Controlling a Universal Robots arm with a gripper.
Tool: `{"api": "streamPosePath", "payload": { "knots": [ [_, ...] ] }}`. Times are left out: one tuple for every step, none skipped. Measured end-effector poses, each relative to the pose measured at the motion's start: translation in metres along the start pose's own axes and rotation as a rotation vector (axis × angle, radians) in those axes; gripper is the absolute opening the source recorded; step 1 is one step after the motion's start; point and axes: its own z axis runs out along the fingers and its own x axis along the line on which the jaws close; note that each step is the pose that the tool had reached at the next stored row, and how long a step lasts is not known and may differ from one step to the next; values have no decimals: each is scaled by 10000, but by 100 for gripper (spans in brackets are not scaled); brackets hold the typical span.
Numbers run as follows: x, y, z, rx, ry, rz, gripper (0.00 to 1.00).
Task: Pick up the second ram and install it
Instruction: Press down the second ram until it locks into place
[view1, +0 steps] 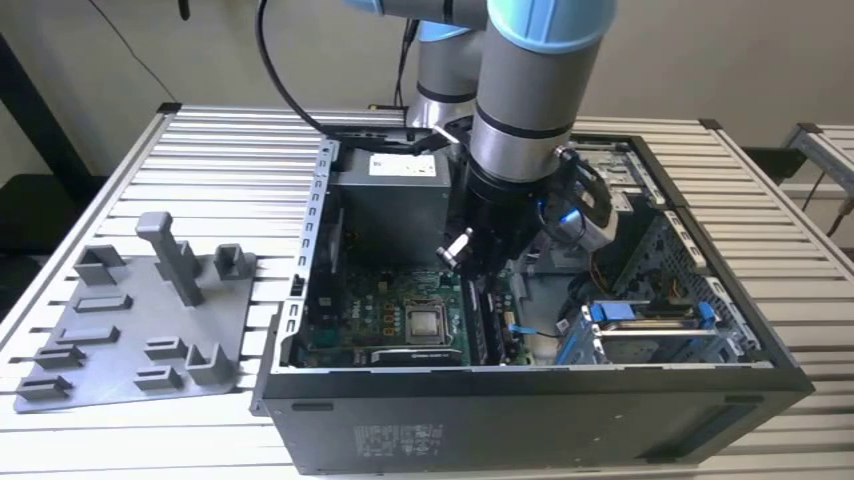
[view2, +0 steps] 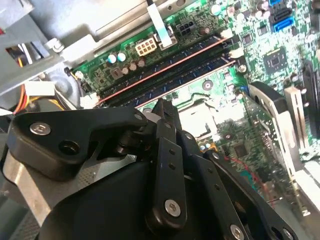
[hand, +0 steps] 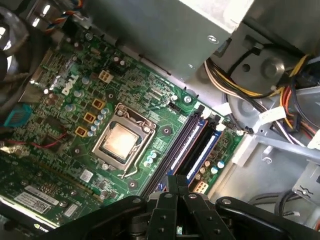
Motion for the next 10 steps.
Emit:
{"api": "streamPosePath", "payload": {
  "knots": [
    [0,0,2,-3,1,-91,11],
    [0,0,4,-7,2,-213,11],
    [0,0,5,-13,4,-362,11],
    [0,0,5,-18,6,-524,11],
    [0,0,6,-24,7,-701,11],
    [0,0,7,-31,8,-896,11],
    [0,0,8,-37,9,-1066,11],
    [0,0,10,-45,9,-1244,11],
    [0,0,11,-54,8,-1433,11],
    [0,0,12,-62,8,-1591,11]
  ]
}}
